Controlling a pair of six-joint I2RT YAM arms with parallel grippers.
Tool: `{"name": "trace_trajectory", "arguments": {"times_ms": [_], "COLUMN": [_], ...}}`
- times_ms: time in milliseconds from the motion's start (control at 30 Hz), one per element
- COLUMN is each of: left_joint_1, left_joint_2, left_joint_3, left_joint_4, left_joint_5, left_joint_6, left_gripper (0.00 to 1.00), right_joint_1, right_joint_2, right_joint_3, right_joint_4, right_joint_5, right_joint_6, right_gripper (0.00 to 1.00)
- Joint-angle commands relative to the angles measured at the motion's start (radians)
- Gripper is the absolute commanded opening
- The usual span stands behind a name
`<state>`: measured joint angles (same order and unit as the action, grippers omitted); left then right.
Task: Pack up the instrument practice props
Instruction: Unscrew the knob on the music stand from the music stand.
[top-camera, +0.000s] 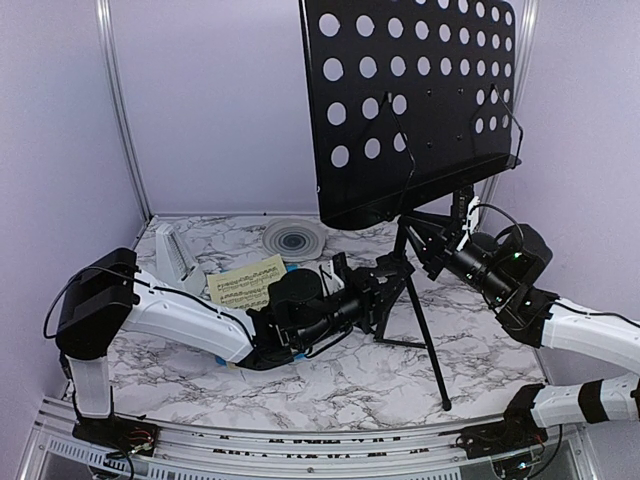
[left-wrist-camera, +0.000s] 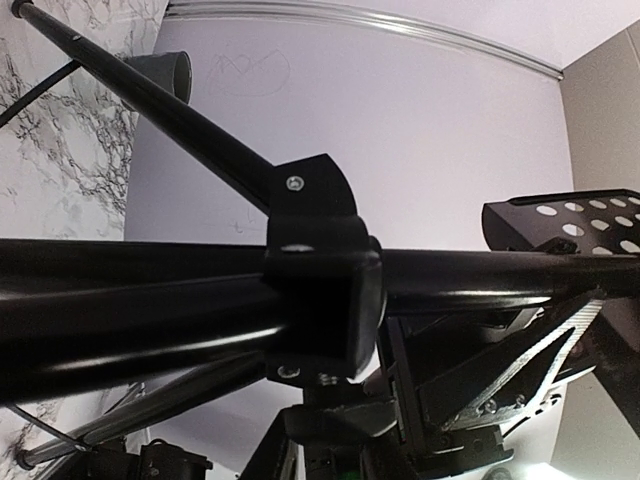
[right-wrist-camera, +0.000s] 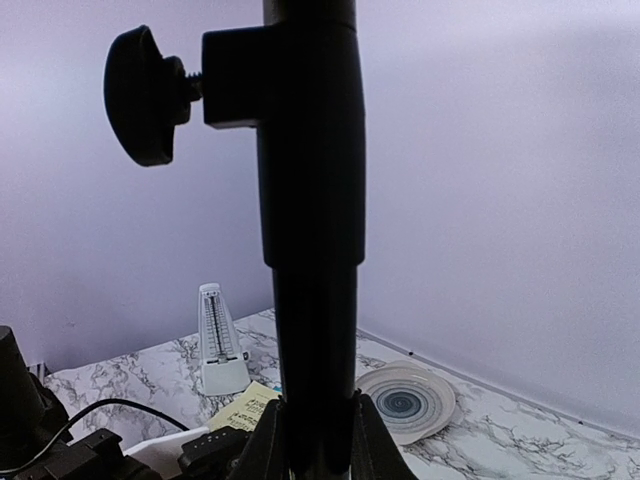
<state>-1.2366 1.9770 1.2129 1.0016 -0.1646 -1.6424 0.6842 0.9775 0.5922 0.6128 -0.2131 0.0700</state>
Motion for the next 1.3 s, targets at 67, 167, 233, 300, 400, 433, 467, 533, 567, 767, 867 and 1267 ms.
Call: {"name": "trace_trajectory", "arguments": {"times_ms": [67, 167, 233, 300, 400, 433, 467, 533, 567, 767, 867, 1267], "left_joint_1": [0.026, 0.025, 0.023, 0.025, 0.026, 0.027, 0.027, 0.026, 0.025, 0.022, 0.023, 0.075], "left_joint_2": [-0.069, -0.122, -0.136, -0.139, -0.136, -0.14, -0.148, -0.178, -0.196, -0.342, -0.389, -0.524], "left_joint_3": [-0.034, -0.067, -0.079, -0.086, -0.084, -0.085, -0.088, -0.096, -0.105, -0.182, -0.194, -0.129], "left_joint_4": [-0.003, -0.074, -0.093, -0.097, -0.099, -0.104, -0.124, -0.181, -0.209, -0.353, -0.39, -0.626], "left_joint_5": [-0.088, -0.113, -0.119, -0.121, -0.109, -0.103, -0.097, -0.09, -0.093, -0.132, -0.124, -0.008], "left_joint_6": [0.047, 0.089, 0.101, 0.102, 0.108, 0.119, 0.133, 0.181, 0.209, 0.377, 0.49, 0.893], "left_gripper": [0.47, 0.56, 0.6, 0.6, 0.6, 0.6, 0.61, 0.61, 0.61, 0.62, 0.62, 0.63], "right_joint_1": [0.01, 0.011, 0.01, 0.01, 0.01, 0.009, 0.01, 0.01, 0.01, 0.01, 0.01, 0.011], "right_joint_2": [-0.003, -0.003, 0.001, 0.001, 0.005, 0.008, 0.011, 0.013, 0.015, 0.011, 0.007, -0.012], "right_joint_3": [0.046, 0.046, 0.046, 0.045, 0.049, 0.052, 0.057, 0.063, 0.067, 0.084, 0.109, 0.245], "right_joint_4": [0.027, 0.028, 0.027, 0.028, 0.03, 0.027, 0.024, 0.015, 0.011, -0.005, -0.031, -0.144], "right_joint_5": [-0.039, -0.035, -0.037, -0.035, -0.036, -0.037, -0.036, -0.033, -0.032, -0.019, -0.01, 0.029], "right_joint_6": [0.034, 0.033, 0.032, 0.032, 0.033, 0.032, 0.033, 0.034, 0.035, 0.04, 0.039, 0.024], "right_gripper": [0.0, 0.0, 0.0, 0.0, 0.0, 0.0, 0.0, 0.0, 0.0, 0.0, 0.0, 0.0]}}
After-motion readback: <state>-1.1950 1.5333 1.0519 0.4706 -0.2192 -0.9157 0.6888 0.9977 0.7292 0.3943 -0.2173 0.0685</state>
